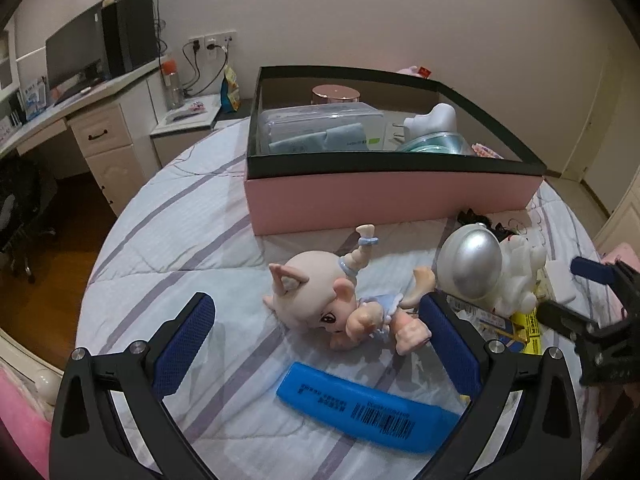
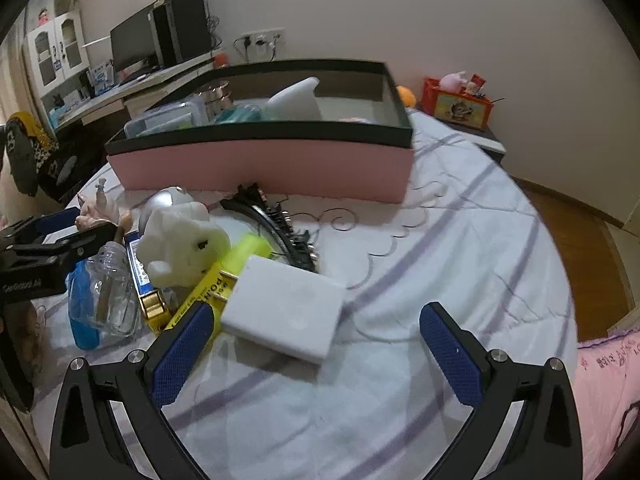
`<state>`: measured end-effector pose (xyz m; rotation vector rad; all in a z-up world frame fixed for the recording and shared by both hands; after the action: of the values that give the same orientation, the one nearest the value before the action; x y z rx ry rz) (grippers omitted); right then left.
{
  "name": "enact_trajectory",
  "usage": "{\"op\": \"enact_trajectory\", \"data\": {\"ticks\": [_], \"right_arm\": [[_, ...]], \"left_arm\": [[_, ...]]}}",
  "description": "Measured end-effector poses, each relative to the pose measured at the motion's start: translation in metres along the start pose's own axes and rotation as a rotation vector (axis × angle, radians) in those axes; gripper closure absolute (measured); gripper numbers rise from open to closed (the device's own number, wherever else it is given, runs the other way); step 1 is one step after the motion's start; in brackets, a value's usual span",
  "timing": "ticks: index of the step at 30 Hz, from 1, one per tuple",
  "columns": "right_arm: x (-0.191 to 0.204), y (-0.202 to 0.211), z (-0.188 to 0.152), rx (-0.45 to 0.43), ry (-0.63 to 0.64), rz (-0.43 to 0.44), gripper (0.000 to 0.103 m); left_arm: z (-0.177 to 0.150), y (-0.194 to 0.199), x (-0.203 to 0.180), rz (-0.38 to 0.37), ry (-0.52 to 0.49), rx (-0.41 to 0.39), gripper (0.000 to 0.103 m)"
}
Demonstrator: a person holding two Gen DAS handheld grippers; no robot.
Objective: Organize rigid objects
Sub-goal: 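Grasp the white power bank with the right gripper while the left grasps the doll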
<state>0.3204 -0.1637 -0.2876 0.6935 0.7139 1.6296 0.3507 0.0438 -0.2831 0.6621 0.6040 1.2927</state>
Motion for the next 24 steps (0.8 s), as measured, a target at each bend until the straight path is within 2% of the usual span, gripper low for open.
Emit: {"op": "enact_trajectory", "data": {"ticks": [2, 3, 5, 6, 7, 8, 12, 14, 16, 17, 20, 24], "right_arm": [[0.000, -0.005, 0.002, 0.008, -0.023, 0.041, 0.000], [0.000, -0.005, 0.003, 0.007, -0.033, 0.059, 0.005], [0.000, -0.004, 0.003, 0.004, -0.040, 0.094, 0.016], [0.000, -0.003, 0.003, 0.003, -0.041, 0.113, 0.027], [0.000, 0.000, 0.003, -0.005, -0.041, 0.115, 0.036], [-0.004, 0.002, 0.001, -0.006, -0.038, 0.087, 0.038], [-0.013, 0.005, -0.004, -0.007, -0.057, 0.073, 0.039], [-0.015, 0.007, -0.005, -0.014, -0.041, 0.029, 0.038], [-0.016, 0.005, -0.004, -0.014, -0.051, 0.040, 0.038], [-0.017, 0.005, -0.004, -0.014, -0.056, 0.044, 0.038], [-0.018, 0.003, -0.003, -0.010, -0.056, 0.044, 0.038], [-0.018, 0.001, -0.002, -0.006, -0.059, 0.051, 0.038]], "left_arm": [[-0.001, 0.004, 0.003, 0.006, 0.001, -0.001, 0.000], [-0.001, 0.005, 0.005, 0.006, 0.000, -0.006, 0.000], [-0.003, 0.007, 0.008, 0.003, 0.002, -0.001, 0.000], [-0.004, 0.008, 0.010, 0.002, 0.004, -0.003, 0.000], [-0.006, 0.009, 0.011, 0.003, 0.008, -0.001, 0.000], [-0.007, 0.010, 0.013, 0.009, 0.009, 0.003, 0.000], [-0.010, 0.014, 0.021, 0.040, 0.026, -0.008, 0.000], [-0.010, 0.020, 0.029, 0.079, 0.055, -0.028, 0.000], [-0.011, 0.022, 0.037, 0.127, 0.094, -0.032, 0.000], [-0.011, 0.022, 0.038, 0.113, 0.107, -0.030, 0.000], [-0.009, 0.021, 0.023, 0.002, 0.104, -0.034, 0.000], [-0.006, 0.015, 0.004, -0.039, 0.064, -0.032, 0.000]]}}
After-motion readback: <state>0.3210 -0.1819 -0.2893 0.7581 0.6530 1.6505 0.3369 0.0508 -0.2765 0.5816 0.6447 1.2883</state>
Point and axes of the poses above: each gripper's, at about its wrist camera, not at the fingertips, and y roughly against the way its jaws point, x to its left, z to its top, the point moved 7 cm from there along -y, roughly the way its jaws point, and after that the axes turned 2 degrees about -y, right-handed, at the moved point
